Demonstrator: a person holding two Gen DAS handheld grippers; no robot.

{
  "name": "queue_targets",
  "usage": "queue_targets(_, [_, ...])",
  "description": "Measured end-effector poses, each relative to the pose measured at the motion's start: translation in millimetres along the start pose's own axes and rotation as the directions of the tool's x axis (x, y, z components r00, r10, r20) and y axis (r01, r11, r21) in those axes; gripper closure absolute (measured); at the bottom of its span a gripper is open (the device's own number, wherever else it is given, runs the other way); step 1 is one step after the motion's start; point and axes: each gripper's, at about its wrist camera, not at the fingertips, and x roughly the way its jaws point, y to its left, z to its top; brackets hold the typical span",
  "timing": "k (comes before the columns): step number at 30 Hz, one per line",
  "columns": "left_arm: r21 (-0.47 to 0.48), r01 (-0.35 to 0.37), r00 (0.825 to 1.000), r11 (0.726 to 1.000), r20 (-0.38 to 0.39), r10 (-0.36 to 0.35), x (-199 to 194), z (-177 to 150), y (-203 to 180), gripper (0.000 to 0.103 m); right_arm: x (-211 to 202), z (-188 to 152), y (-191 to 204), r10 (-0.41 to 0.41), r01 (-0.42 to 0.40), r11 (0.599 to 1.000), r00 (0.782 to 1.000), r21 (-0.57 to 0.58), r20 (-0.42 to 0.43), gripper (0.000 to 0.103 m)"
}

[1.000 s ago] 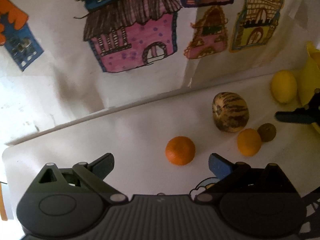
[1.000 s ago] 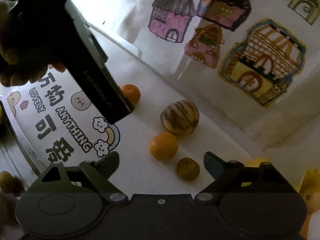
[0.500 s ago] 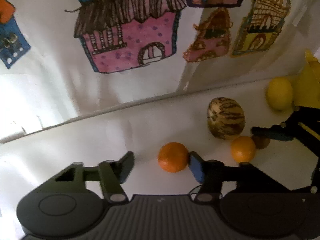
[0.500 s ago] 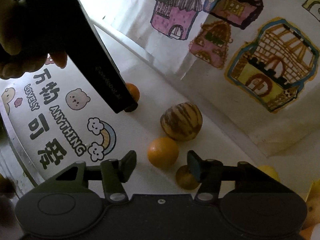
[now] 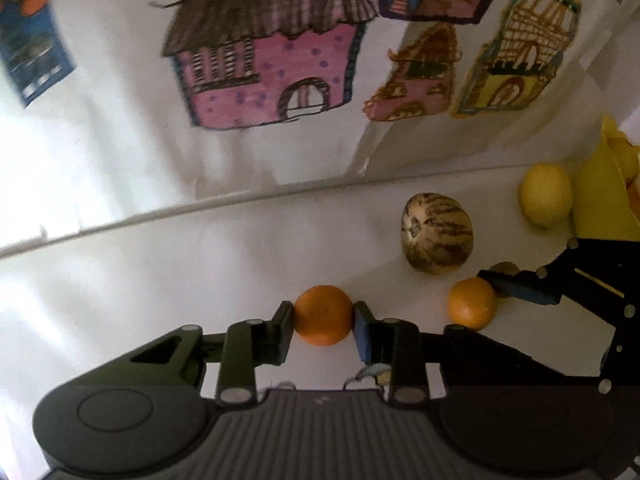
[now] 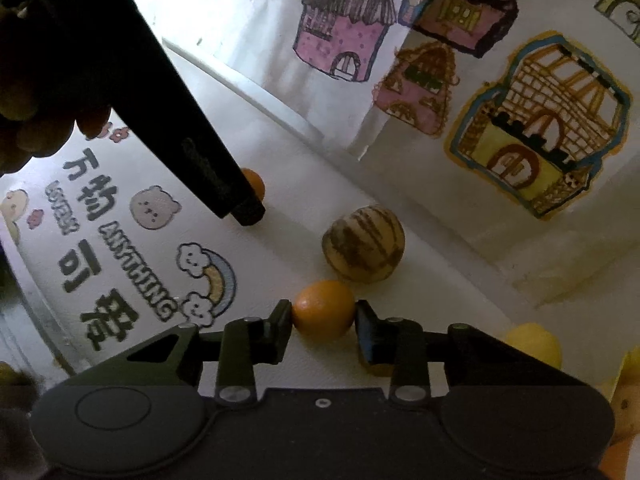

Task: Organize fruits
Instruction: 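Carry both oranges over the metal tray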

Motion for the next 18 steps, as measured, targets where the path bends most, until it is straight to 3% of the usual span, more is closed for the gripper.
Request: queue_targets(18, [-0.102,0.045,0.998,0.994,0.039,-0.041,-86.4,-103.9,20.6,0.069,-92.9,-18.5,57.3,0.058,-0.059,0.997,0.998,0.052,0.029,0.067])
